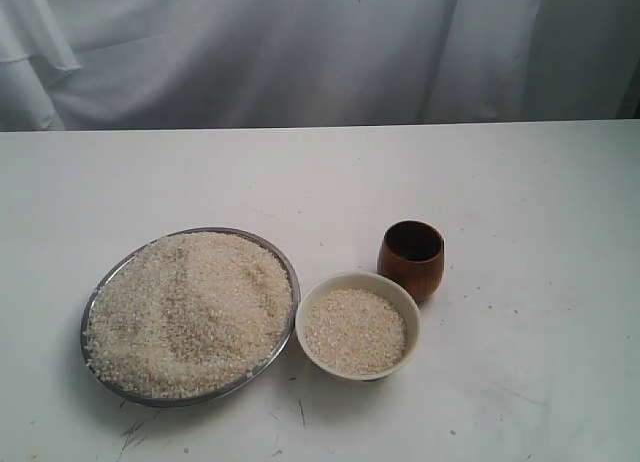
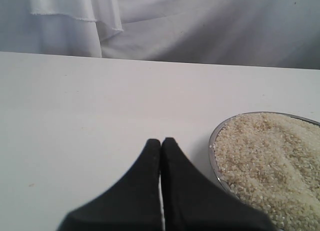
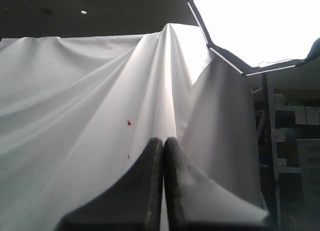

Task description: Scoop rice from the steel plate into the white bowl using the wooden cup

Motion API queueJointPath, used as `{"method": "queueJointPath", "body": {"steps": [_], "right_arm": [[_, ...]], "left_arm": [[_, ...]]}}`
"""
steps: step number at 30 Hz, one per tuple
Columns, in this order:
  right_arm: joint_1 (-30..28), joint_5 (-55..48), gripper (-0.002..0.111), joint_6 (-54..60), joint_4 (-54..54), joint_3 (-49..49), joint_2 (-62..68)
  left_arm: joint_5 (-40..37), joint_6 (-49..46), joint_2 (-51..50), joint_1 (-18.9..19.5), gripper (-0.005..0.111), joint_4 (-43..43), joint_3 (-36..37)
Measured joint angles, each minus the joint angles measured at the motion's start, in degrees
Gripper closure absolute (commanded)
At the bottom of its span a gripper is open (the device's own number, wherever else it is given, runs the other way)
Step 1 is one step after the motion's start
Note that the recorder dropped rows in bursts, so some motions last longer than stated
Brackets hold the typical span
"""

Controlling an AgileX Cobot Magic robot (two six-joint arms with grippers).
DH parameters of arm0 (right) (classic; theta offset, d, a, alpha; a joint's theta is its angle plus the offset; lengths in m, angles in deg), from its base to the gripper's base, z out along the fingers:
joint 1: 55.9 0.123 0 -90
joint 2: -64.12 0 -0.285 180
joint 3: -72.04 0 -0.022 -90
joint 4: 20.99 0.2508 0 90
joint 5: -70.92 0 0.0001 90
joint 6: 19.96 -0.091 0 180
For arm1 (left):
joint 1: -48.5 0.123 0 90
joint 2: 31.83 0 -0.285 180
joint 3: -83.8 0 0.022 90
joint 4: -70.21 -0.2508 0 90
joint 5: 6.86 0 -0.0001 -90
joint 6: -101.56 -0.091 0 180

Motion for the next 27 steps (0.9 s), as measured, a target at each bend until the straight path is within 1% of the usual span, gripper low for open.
{"method": "queueJointPath", "body": {"steps": [4,8,13,18,27], "right_arm": [[0.0,4.3,0.108,-1.4,-2.6,5.0,11.8],[0.0,7.7,0.108,-6.9,-8.0,7.5,22.2],[0.0,9.6,0.108,-9.6,-12.1,7.9,34.8],[0.0,13.9,0.108,-10.3,-15.8,7.9,45.0],[0.0,19.7,0.108,-12.3,-29.3,8.0,60.5]], "left_arm": [[0.0,0.0,0.0,0.0,0.107,0.0,0.0],[0.0,0.0,0.0,0.0,0.107,0.0,0.0],[0.0,0.0,0.0,0.0,0.107,0.0,0.0],[0.0,0.0,0.0,0.0,0.107,0.0,0.0],[0.0,0.0,0.0,0.0,0.107,0.0,0.0]]}}
